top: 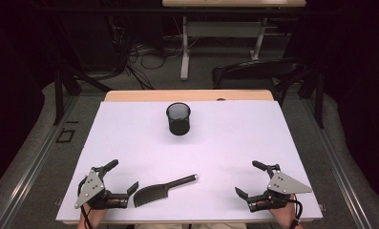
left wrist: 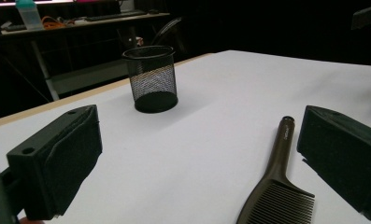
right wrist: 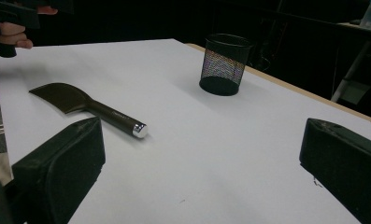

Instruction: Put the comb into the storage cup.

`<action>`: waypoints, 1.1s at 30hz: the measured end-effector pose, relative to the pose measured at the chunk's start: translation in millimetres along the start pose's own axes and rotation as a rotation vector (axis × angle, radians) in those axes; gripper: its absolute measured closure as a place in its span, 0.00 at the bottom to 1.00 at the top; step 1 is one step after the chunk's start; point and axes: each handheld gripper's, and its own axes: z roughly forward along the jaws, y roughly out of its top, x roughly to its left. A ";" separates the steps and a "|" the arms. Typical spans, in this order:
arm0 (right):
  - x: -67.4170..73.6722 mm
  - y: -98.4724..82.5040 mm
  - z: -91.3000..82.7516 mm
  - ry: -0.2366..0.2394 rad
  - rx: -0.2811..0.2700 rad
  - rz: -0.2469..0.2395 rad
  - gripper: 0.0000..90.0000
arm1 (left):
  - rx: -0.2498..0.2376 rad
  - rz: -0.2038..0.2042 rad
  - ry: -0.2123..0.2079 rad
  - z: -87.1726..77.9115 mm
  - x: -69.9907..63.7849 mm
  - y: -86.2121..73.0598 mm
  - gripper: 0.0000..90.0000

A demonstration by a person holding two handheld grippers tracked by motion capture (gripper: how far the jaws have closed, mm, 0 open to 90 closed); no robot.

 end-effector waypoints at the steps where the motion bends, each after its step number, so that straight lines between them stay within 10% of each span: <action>1: 0.1 0.0 0.0 0.000 0.000 0.001 0.00 | 0.005 0.001 -0.001 -0.1 -0.1 0.5 0.00; 33: 2.1 0.9 1.0 -0.008 0.010 -0.013 0.00 | 0.177 0.034 -0.105 29.2 -15.4 22.8 0.00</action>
